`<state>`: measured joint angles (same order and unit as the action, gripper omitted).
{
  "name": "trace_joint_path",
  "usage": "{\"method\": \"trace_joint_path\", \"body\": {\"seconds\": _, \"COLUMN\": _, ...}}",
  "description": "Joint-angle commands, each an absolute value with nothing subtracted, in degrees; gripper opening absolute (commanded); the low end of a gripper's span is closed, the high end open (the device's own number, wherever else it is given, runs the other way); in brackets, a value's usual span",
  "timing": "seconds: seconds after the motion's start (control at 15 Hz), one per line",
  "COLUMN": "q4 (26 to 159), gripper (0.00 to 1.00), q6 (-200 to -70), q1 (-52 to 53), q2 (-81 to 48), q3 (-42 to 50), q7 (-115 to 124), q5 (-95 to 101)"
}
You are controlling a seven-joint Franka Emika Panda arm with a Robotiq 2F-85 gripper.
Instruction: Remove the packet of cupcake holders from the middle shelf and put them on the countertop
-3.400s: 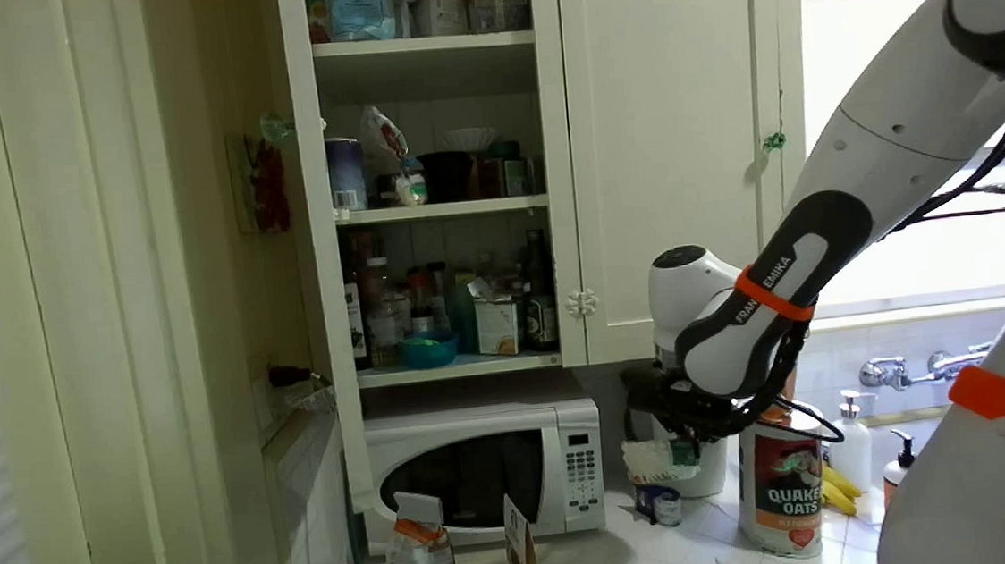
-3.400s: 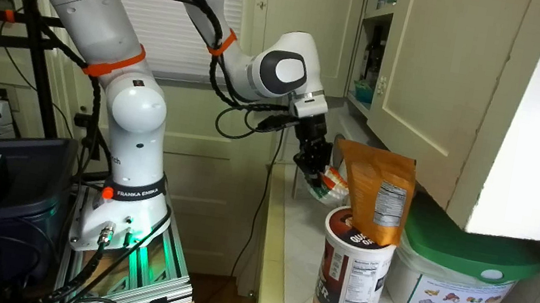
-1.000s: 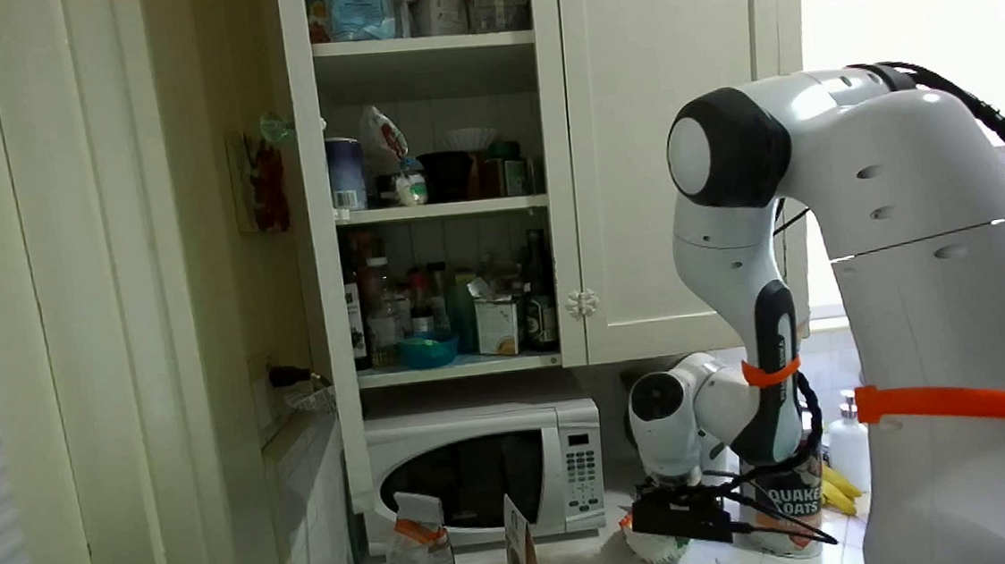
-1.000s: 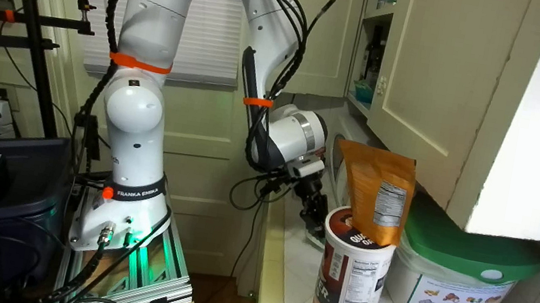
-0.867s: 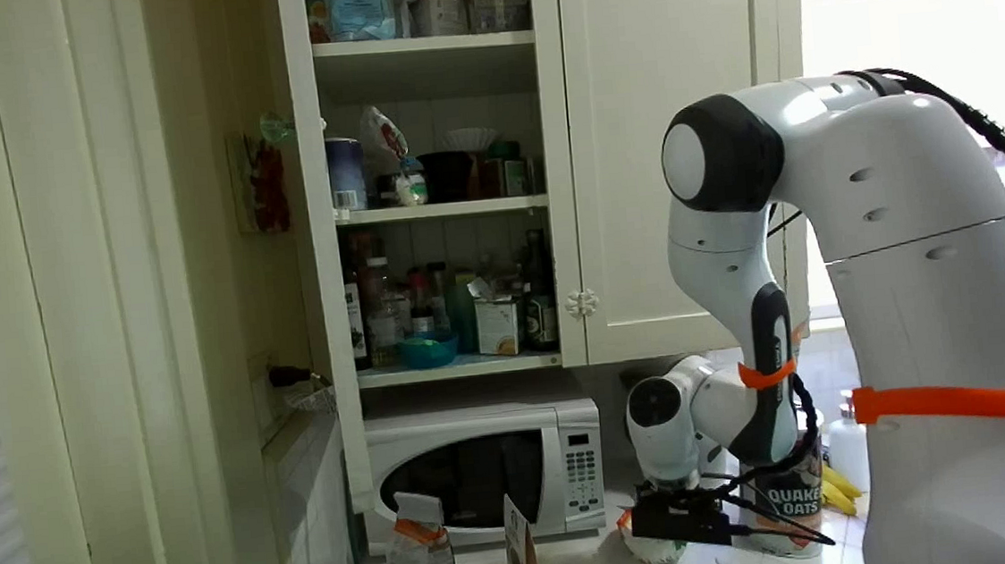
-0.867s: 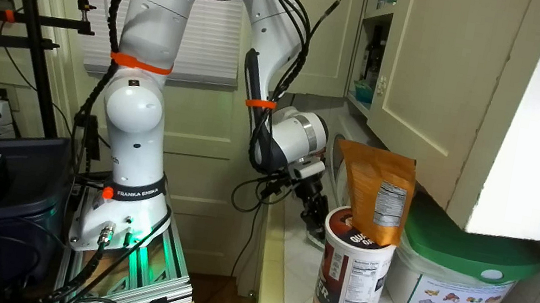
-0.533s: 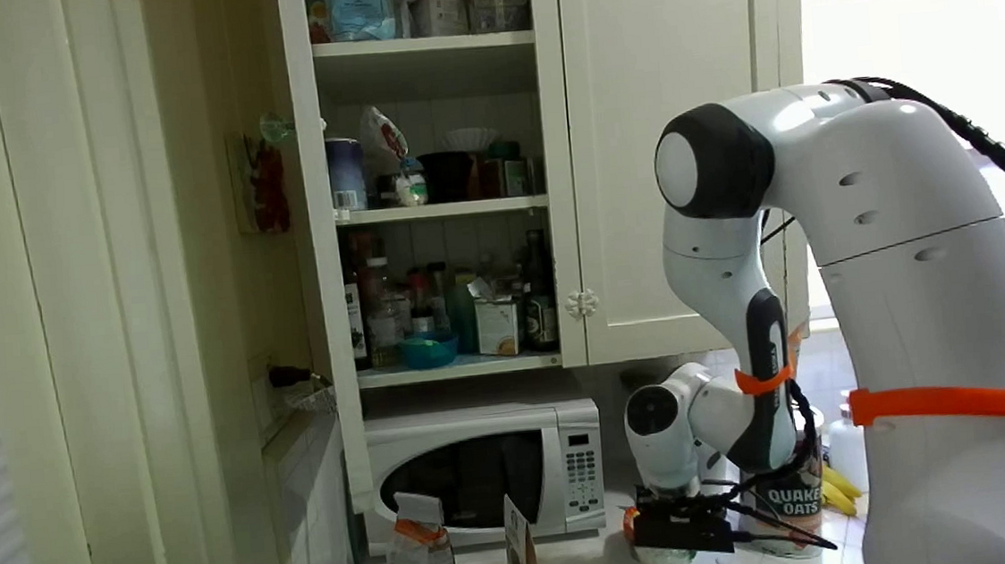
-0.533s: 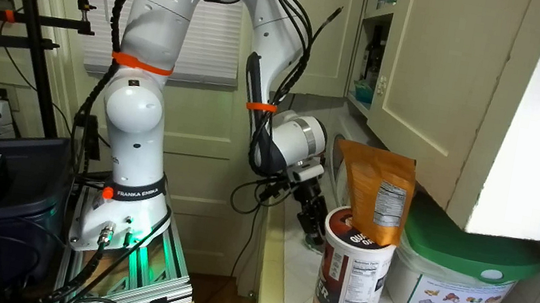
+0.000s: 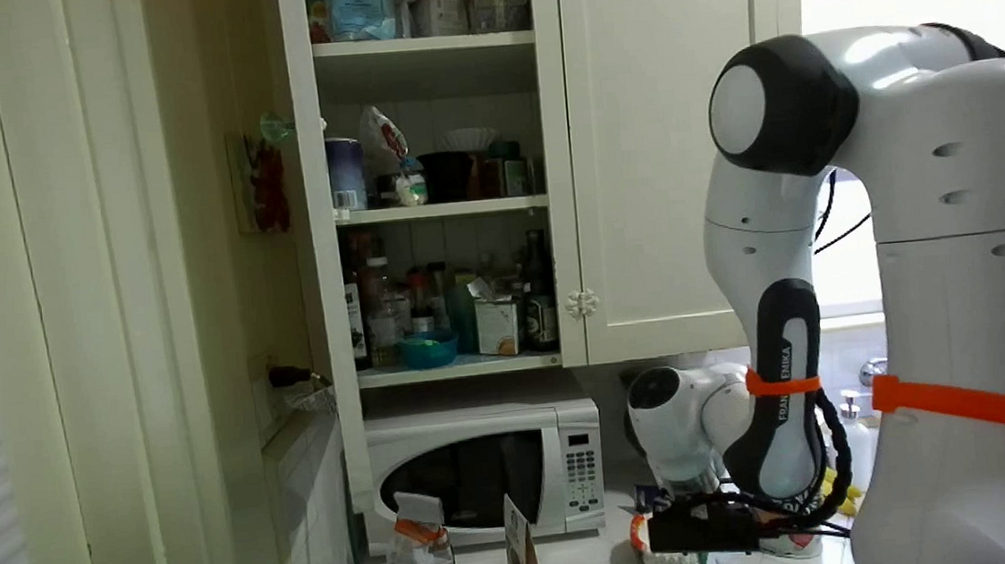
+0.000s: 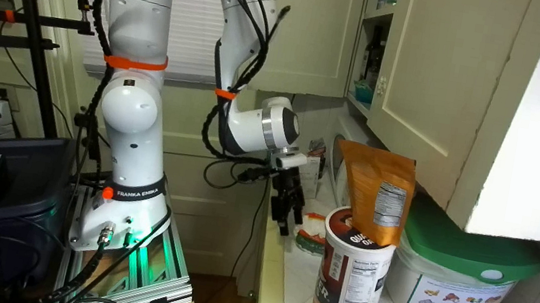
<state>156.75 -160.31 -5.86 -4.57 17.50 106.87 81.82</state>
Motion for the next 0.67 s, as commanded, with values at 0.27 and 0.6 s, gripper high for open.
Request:
{"method": "trace_joint_path", "body": {"seconds": 0.27, "q4": 161.18, "gripper": 1.0, "q6": -147.85, "q1": -6.79, "q2": 16.5, "q3": 11.34, "q7": 77.43, "q5": 55.87}}
{"method": "trace_joint_path", "body": {"seconds": 0.6, "q4": 157.41, "gripper": 1.0, "q6": -145.13, "q1": 1.76, "q2": 14.8, "q3": 15.74, "q7": 69.68, "q5": 49.19}}
